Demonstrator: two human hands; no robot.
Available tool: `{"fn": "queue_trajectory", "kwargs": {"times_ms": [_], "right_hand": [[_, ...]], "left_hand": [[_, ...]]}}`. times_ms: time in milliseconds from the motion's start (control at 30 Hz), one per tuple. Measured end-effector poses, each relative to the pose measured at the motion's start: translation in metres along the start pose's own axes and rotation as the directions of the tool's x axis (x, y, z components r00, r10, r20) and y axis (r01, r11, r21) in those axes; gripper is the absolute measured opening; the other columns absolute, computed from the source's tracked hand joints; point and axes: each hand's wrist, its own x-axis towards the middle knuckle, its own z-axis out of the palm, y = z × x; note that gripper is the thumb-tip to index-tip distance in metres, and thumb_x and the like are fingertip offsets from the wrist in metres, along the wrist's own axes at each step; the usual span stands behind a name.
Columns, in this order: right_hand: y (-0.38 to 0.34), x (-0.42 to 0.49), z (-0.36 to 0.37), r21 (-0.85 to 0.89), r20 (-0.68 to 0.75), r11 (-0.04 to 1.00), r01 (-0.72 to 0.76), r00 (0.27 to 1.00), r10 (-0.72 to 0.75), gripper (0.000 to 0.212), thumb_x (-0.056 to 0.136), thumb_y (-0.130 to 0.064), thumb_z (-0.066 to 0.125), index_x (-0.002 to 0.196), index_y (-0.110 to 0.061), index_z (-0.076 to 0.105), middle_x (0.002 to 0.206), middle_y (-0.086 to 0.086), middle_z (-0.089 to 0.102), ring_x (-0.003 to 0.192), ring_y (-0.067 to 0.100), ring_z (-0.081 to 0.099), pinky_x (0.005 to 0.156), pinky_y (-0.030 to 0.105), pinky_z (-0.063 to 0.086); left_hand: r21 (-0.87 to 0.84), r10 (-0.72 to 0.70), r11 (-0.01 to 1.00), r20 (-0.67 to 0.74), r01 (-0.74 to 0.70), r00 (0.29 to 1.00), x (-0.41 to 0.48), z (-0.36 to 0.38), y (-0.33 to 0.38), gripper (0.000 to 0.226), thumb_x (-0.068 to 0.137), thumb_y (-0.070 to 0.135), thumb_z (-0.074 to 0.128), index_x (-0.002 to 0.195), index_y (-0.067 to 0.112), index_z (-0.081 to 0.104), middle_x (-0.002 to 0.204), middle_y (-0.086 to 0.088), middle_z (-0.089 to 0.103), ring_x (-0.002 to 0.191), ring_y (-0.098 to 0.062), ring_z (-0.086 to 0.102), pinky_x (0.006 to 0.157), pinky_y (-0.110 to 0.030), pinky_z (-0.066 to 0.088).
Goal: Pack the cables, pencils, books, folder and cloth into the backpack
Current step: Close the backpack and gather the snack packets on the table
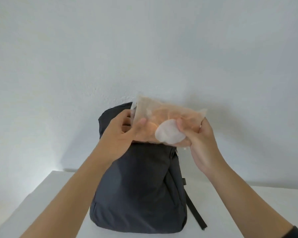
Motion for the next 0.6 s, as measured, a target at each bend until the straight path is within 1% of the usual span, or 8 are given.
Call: {"fn": "queue_trajectory", "kwargs": {"times_ms": [100,200,267,333,400,467,533,600], "right_hand": [[-0.006,0.009,0.023,-0.082,-0.078,0.995,0.065,0.994,-0.071,0.04,0.085,-0.022,0.083,0.114,-0.006,0.06,0.11,0.007,0.074,0.105,0.019,0.072,0.093,0.04,0.057],[-0.004,0.019,0.038,-0.247,-0.083,0.961,0.123,0.986,-0.147,0.029,0.084,-0.027,0.084,0.094,-0.018,0.058,0.087,-0.012,0.072,0.09,0.007,0.07,0.081,0.029,0.056],[-0.004,0.023,0.043,-0.376,-0.065,0.912,0.166,0.977,-0.205,0.03,0.085,-0.032,0.083,0.092,-0.019,0.056,0.081,-0.014,0.069,0.084,0.006,0.068,0.076,0.03,0.055],[-0.006,0.027,0.045,-0.516,-0.047,0.839,0.175,0.972,-0.231,0.035,0.085,-0.035,0.081,0.099,-0.014,0.057,0.086,-0.005,0.07,0.084,0.01,0.067,0.076,0.033,0.056],[-0.009,0.03,0.045,-0.623,-0.025,0.766,0.159,0.975,-0.223,0.037,0.086,-0.038,0.079,0.103,-0.013,0.056,0.09,-0.002,0.07,0.083,0.008,0.065,0.077,0.035,0.055],[-0.014,0.032,0.048,-0.694,0.044,0.704,0.153,0.984,-0.17,0.036,0.087,-0.04,0.077,0.103,-0.017,0.055,0.091,-0.002,0.069,0.085,0.01,0.065,0.078,0.038,0.055],[-0.016,0.032,0.057,-0.76,0.17,0.624,0.182,0.982,-0.079,0.029,0.088,-0.041,0.075,0.095,-0.025,0.052,0.086,-0.005,0.065,0.081,0.008,0.062,0.07,0.033,0.051],[-0.01,0.032,0.07,-0.779,0.229,0.601,0.178,0.973,0.009,0.026,0.09,-0.043,0.073,0.094,-0.031,0.05,0.091,-0.007,0.062,0.085,0.008,0.06,0.069,0.026,0.046]], "left_hand": [[0.392,-0.1,0.919,0.121,0.045,0.988,-0.003,-0.022,-0.019,0.048,0.092,0.071,0.052,0.111,0.028,0.065,0.102,0.009,0.073,0.098,-0.013,0.07,0.095,-0.044,0.056],[0.6,-0.089,0.8,0.115,0.002,0.989,-0.01,-0.033,-0.027,0.029,0.097,0.056,0.057,0.103,0.028,0.059,0.095,0.01,0.067,0.084,-0.01,0.063,0.083,-0.035,0.055],[0.666,-0.092,0.745,0.149,-0.031,0.985,-0.013,-0.042,-0.024,0.025,0.098,0.051,0.058,0.104,0.027,0.061,0.099,0.01,0.067,0.088,-0.01,0.063,0.085,-0.035,0.054],[0.73,-0.172,0.681,0.231,-0.054,0.958,-0.018,-0.053,-0.021,0.032,0.098,0.052,0.057,0.114,0.025,0.061,0.108,0.011,0.065,0.099,-0.011,0.062,0.092,-0.035,0.052],[0.787,-0.223,0.599,0.342,-0.148,0.913,-0.022,-0.06,-0.018,0.035,0.098,0.057,0.054,0.113,0.026,0.06,0.106,0.012,0.063,0.098,-0.01,0.06,0.09,-0.033,0.051],[0.784,-0.175,0.565,0.419,-0.258,0.891,-0.025,-0.058,-0.014,0.035,0.099,0.058,0.051,0.114,0.029,0.062,0.105,0.015,0.064,0.097,-0.007,0.059,0.09,-0.03,0.049],[0.734,-0.074,0.603,0.442,-0.313,0.894,-0.025,-0.05,-0.01,0.029,0.101,0.052,0.051,0.12,0.034,0.063,0.109,0.019,0.066,0.097,-0.004,0.059,0.09,-0.028,0.05],[0.718,0.008,0.596,0.444,-0.36,0.896,-0.027,-0.039,-0.009,0.021,0.103,0.045,0.051,0.113,0.03,0.063,0.107,0.015,0.066,0.095,-0.01,0.061,0.087,-0.032,0.052]]}}
